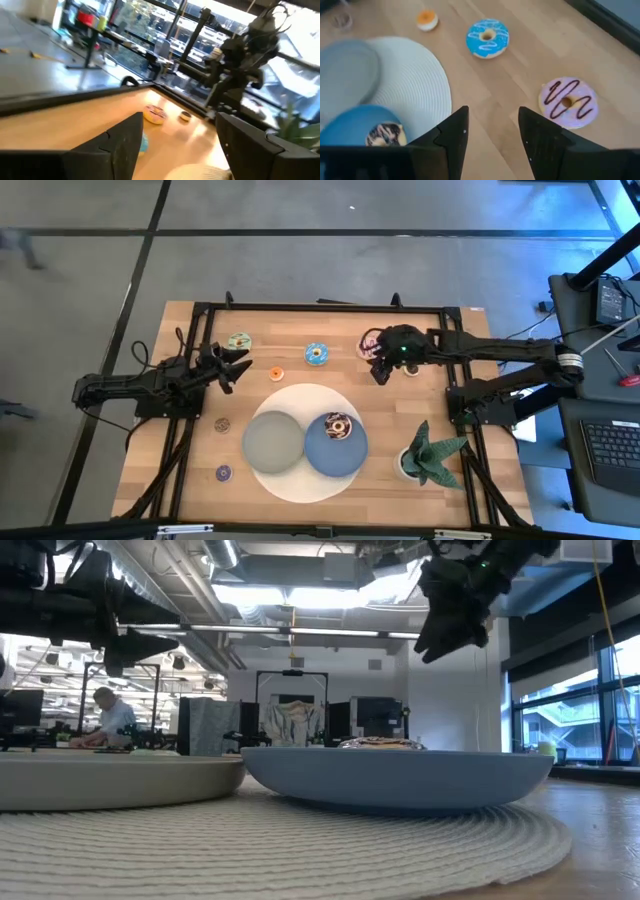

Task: Pick & Place donuts
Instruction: Put the small brown donut on the gray plate

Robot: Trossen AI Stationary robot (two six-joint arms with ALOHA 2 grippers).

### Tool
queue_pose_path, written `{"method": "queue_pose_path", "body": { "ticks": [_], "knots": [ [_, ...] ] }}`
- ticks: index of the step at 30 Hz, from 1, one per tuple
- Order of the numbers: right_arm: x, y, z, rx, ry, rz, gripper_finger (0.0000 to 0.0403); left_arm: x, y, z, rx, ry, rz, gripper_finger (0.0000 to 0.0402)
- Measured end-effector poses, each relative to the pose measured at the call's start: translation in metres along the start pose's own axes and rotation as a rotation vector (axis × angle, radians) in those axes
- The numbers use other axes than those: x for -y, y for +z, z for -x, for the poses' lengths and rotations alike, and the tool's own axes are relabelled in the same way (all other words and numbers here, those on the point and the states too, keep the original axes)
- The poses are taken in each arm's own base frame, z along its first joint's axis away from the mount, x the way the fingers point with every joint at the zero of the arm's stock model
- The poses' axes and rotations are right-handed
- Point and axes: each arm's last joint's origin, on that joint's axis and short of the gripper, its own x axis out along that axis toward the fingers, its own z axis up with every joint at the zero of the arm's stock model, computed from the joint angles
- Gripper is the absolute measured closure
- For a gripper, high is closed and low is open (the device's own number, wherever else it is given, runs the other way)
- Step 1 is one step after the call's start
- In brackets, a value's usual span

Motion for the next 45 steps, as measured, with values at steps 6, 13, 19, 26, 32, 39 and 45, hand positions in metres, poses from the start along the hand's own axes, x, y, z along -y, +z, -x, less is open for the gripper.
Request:
{"method": "queue_pose_path", "body": {
  "ticks": [6,13,19,26,32,39,45],
  "knots": [
    [0.006,-0.016,-0.008,-0.023,-0.008,-0.059,0.0228,0.004,0.010,0.000,0.015,-0.002,0.062,0.0158],
    [0.007,-0.014,-0.010,0.003,0.001,-0.036,0.0228,0.018,0.040,0.002,-0.317,0.194,-0.020,0.0170],
    [0.012,-0.011,-0.010,0.013,-0.005,-0.013,0.0228,0.033,0.054,-0.006,-0.805,0.417,0.052,0.0179],
    [0.010,-0.012,-0.010,-0.030,0.093,-0.003,0.0228,0.043,0.025,-0.028,-1.344,0.479,0.068,0.0193],
    [0.009,-0.012,-0.010,-0.047,0.136,0.021,0.0228,0.049,-0.010,-0.033,-1.652,0.574,-0.040,0.0211],
    [0.009,-0.012,-0.010,-0.048,0.137,0.021,0.0228,0.060,-0.037,-0.033,-1.764,0.582,-0.145,0.0228],
    [0.009,-0.012,-0.010,-0.048,0.136,0.021,0.0228,0.067,-0.052,-0.031,-1.808,0.568,-0.217,0.0231]
  ]
}}
